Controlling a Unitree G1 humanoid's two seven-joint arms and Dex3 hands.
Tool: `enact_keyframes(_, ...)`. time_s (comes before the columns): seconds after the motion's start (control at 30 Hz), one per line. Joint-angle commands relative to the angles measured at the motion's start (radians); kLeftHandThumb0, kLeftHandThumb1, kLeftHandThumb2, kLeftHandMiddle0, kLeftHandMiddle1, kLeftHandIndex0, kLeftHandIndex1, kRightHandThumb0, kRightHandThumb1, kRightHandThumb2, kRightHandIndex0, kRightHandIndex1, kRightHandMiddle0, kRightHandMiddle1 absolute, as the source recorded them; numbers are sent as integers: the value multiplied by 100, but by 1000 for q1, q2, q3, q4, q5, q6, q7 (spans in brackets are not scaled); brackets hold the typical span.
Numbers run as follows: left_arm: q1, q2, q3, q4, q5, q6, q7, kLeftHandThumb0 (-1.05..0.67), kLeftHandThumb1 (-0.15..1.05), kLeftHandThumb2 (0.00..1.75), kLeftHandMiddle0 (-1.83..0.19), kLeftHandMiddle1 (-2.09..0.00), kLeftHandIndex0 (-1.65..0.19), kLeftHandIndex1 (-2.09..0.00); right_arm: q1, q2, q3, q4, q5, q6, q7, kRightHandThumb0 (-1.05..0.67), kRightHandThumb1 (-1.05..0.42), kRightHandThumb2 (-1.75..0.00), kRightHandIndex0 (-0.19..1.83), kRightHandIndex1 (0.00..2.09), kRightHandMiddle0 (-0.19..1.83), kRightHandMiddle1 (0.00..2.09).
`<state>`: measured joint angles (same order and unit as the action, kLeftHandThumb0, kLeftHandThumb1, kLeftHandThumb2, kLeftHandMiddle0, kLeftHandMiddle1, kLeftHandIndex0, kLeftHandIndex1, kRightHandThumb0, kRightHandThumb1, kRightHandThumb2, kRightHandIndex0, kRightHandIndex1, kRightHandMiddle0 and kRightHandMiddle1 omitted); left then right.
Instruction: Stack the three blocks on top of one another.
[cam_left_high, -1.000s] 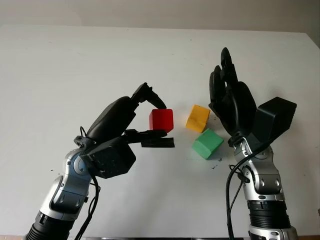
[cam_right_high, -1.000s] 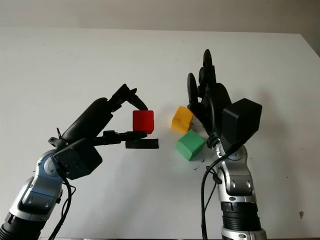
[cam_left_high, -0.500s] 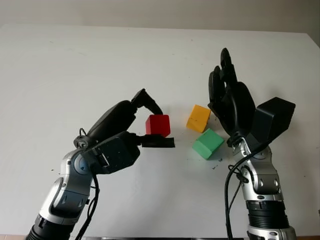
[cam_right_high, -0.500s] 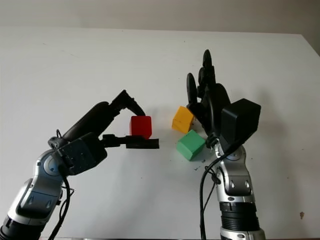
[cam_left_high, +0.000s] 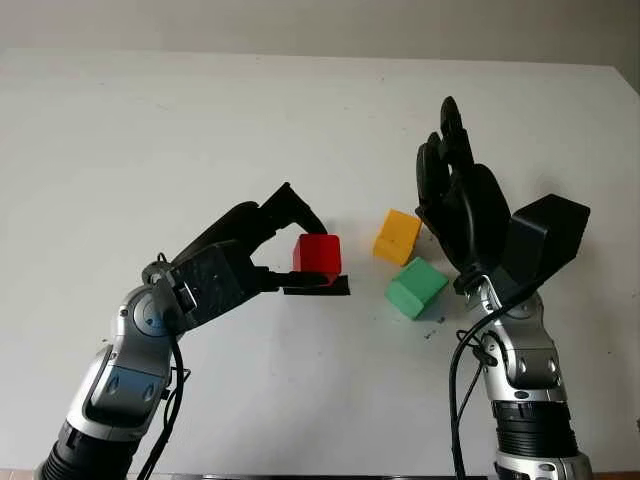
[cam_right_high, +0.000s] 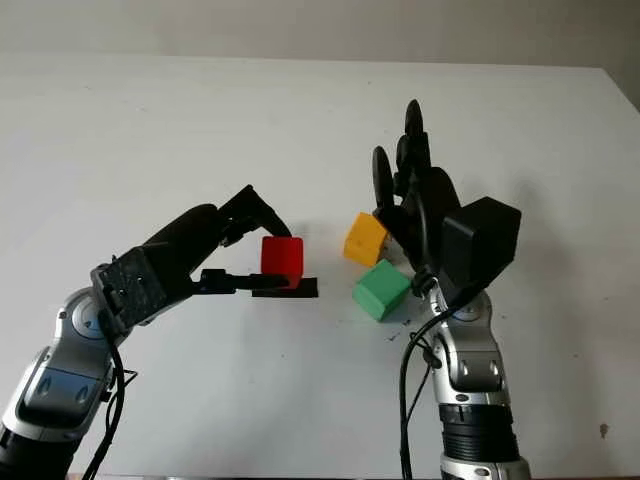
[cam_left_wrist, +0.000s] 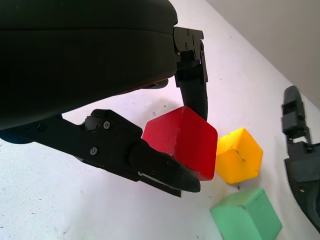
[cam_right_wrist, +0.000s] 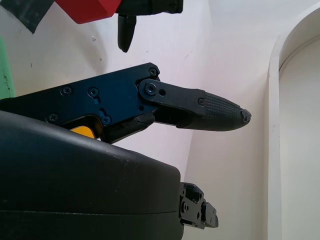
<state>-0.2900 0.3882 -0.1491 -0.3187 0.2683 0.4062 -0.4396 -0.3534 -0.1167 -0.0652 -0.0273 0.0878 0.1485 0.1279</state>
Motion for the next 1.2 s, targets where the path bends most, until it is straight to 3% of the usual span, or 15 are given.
enact_keyframes(0.0,-13,7,-10,7,13,-22,14,-41,105,9,-23,-6,-6,-177,9,-1,-1,-9,3,-1,0,-69,-105,-61,-19,0,-19,0)
enact_keyframes(0.57,20,31,-61,38,127,-164,66,-40,104,7,-15,-5,-14,-157,15,4,-5,-10,8,-7,-2,-68,-105,-60,-19,0,-19,0)
enact_keyframes(1.07,26,28,-60,16,105,-136,16,-43,105,7,-13,-5,-13,-161,21,1,-8,-20,10,-1,2,-68,-105,-60,-19,0,-19,0)
enact_keyframes(1.17,25,36,-63,20,108,-143,11,-45,105,9,-9,-4,-9,-140,22,0,-8,-21,13,-2,5,-68,-105,-60,-19,0,-19,0)
